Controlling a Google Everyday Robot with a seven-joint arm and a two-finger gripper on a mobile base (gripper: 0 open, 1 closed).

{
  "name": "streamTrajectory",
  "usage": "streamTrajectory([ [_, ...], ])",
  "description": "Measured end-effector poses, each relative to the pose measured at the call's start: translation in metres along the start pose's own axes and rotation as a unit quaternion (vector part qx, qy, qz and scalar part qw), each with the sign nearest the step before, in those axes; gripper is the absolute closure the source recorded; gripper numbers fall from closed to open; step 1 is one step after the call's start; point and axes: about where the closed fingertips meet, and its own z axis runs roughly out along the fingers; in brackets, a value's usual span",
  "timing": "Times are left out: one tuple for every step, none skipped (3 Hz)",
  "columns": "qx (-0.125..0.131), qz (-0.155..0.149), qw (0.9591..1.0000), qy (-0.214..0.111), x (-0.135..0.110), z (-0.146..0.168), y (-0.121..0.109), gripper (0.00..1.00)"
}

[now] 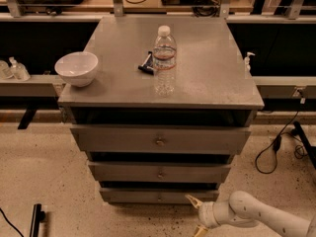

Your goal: Open bottom drawer

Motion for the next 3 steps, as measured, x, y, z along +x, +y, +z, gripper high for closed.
streamTrajectory([
  [0.000,0.006,1.0000,0.002,0.002,0.003,-0.003,0.00],
  [-0.003,0.021,0.9991,0.036,0.021,0.012,-0.021,0.00],
  [0.003,0.038,0.9954,0.088,0.052,0.021,-0.054,0.00],
])
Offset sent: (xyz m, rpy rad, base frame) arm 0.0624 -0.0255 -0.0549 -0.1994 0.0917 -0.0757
